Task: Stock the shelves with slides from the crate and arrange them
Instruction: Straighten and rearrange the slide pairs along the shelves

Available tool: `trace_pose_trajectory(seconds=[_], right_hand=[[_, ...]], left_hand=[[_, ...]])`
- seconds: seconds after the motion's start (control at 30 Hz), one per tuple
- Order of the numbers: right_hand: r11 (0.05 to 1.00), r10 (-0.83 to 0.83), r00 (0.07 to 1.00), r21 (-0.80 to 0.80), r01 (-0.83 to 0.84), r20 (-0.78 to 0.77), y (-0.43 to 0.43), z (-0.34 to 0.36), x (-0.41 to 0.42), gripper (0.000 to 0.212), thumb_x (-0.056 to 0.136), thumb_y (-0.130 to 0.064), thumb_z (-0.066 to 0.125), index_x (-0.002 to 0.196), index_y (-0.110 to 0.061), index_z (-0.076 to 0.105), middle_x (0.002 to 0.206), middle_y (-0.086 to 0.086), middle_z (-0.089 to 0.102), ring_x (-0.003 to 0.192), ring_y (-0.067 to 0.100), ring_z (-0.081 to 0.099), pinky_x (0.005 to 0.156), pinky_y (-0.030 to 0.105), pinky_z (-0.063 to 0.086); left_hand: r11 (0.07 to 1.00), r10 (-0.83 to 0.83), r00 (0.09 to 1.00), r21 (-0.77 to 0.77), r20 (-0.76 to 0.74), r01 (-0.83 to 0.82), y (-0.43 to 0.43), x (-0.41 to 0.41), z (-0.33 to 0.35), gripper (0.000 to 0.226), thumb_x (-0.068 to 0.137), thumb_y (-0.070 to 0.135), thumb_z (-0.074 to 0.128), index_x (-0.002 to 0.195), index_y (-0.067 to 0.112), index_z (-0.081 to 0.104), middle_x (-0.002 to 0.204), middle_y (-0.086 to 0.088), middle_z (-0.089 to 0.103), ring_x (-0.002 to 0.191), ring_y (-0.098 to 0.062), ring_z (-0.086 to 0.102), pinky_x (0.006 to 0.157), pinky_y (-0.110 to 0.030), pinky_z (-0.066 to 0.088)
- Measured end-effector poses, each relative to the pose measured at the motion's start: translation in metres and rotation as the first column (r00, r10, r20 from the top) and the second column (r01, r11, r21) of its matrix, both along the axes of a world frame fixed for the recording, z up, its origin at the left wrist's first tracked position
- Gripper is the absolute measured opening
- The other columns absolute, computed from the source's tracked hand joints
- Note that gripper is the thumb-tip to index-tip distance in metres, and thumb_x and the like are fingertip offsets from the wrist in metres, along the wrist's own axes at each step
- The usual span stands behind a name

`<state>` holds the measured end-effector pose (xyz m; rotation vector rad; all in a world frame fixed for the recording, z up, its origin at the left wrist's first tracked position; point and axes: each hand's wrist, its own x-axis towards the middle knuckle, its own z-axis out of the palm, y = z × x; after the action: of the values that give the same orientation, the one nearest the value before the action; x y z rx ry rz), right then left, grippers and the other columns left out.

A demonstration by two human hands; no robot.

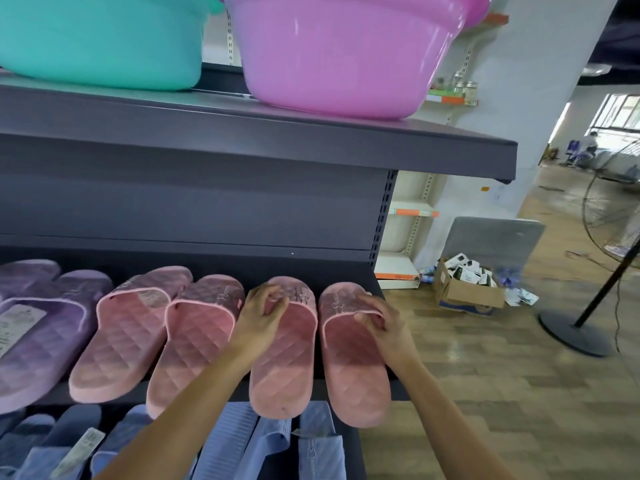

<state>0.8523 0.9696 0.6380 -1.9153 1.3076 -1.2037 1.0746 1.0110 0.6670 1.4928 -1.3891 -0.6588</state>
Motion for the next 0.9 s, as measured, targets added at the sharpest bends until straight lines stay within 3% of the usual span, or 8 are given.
trace_pose_trajectory(seconds=[0.07,0.2,0.3,0.47,0.53,0.63,0.83,0.9], right_hand=[[0.998,-0.036,0.997,-0.052,0.033,-0.069,0.001,-0.001,-0.002,0.034,0.087,-0.007,0.062,0.117,-0.022,0.06,0.117,-0.003,0.063,0.109,0.016,0.059,0.088,0.007,0.041],[0.987,-0.101,0.978,-0.139,0.076,-0.182,0.004,0.002,-0.006,0.034,0.091,-0.03,0.048,0.121,-0.022,0.062,0.126,0.003,0.061,0.115,0.016,0.057,0.094,0.018,0.041],[0.982,-0.151,0.958,-0.15,0.116,-0.242,0.004,0.003,-0.006,0.029,0.094,-0.018,0.05,0.12,-0.022,0.063,0.127,0.003,0.06,0.116,0.016,0.056,0.094,0.015,0.037],[0.965,-0.201,0.973,-0.193,0.178,-0.11,0.012,0.007,-0.014,0.034,0.089,-0.008,0.048,0.111,-0.028,0.065,0.111,-0.013,0.065,0.103,0.002,0.06,0.086,0.001,0.036],[0.96,-0.214,0.977,-0.187,0.207,-0.017,0.017,0.015,-0.019,0.033,0.089,-0.007,0.05,0.107,-0.031,0.065,0.106,-0.015,0.066,0.097,-0.009,0.059,0.084,0.002,0.038],[0.959,-0.227,0.972,-0.163,0.233,0.057,0.024,0.029,-0.026,0.027,0.092,-0.009,0.052,0.108,-0.024,0.067,0.102,-0.014,0.069,0.094,-0.011,0.059,0.08,0.003,0.04],[0.954,-0.227,0.968,-0.176,0.243,0.109,0.036,0.051,-0.031,0.023,0.088,-0.023,0.049,0.103,-0.032,0.063,0.097,-0.025,0.064,0.092,-0.017,0.056,0.078,0.001,0.038],[0.95,-0.237,0.964,-0.18,0.256,0.121,0.036,0.053,-0.036,0.024,0.088,-0.017,0.051,0.102,-0.03,0.064,0.097,-0.024,0.064,0.092,-0.016,0.056,0.078,0.001,0.038]], left_hand=[[1.0,0.003,1.0,0.003,-0.023,-0.003,-0.002,-0.002,0.0,0.019,0.094,0.016,0.05,0.113,0.015,0.055,0.115,0.002,0.045,0.087,0.005,0.047,0.085,-0.011,0.034],[0.999,0.03,0.998,0.032,-0.057,-0.028,-0.006,-0.003,0.001,0.034,0.097,0.02,0.043,0.13,0.01,0.047,0.123,0.002,0.04,0.117,-0.014,0.041,0.085,-0.011,0.021],[0.998,0.031,0.998,0.048,-0.054,-0.028,-0.009,-0.003,-0.001,0.036,0.098,0.02,0.042,0.132,0.01,0.046,0.14,-0.007,0.039,0.129,-0.02,0.036,0.087,-0.013,0.02],[0.999,0.044,0.998,0.017,-0.041,-0.043,-0.009,-0.004,0.001,0.032,0.097,0.016,0.043,0.128,0.009,0.051,0.138,-0.011,0.042,0.122,-0.02,0.04,0.083,-0.013,0.021],[0.999,0.036,0.997,0.004,-0.068,-0.035,-0.01,-0.005,0.002,0.032,0.097,0.017,0.045,0.126,0.008,0.052,0.137,-0.01,0.043,0.11,-0.011,0.04,0.081,-0.01,0.021],[1.0,0.018,0.995,0.006,-0.101,-0.018,-0.013,-0.013,0.002,0.032,0.097,0.017,0.044,0.126,0.006,0.051,0.136,-0.011,0.043,0.103,-0.006,0.038,0.081,-0.012,0.025],[0.996,-0.044,0.986,0.074,-0.163,0.057,-0.023,-0.049,0.006,0.035,0.099,0.021,0.039,0.132,0.01,0.045,0.139,-0.008,0.037,0.109,-0.013,0.044,0.09,-0.021,0.031],[0.99,-0.06,0.982,0.114,-0.178,0.082,-0.027,-0.062,0.007,0.036,0.099,0.023,0.037,0.132,0.01,0.044,0.138,-0.007,0.037,0.115,-0.021,0.047,0.092,-0.026,0.035]])
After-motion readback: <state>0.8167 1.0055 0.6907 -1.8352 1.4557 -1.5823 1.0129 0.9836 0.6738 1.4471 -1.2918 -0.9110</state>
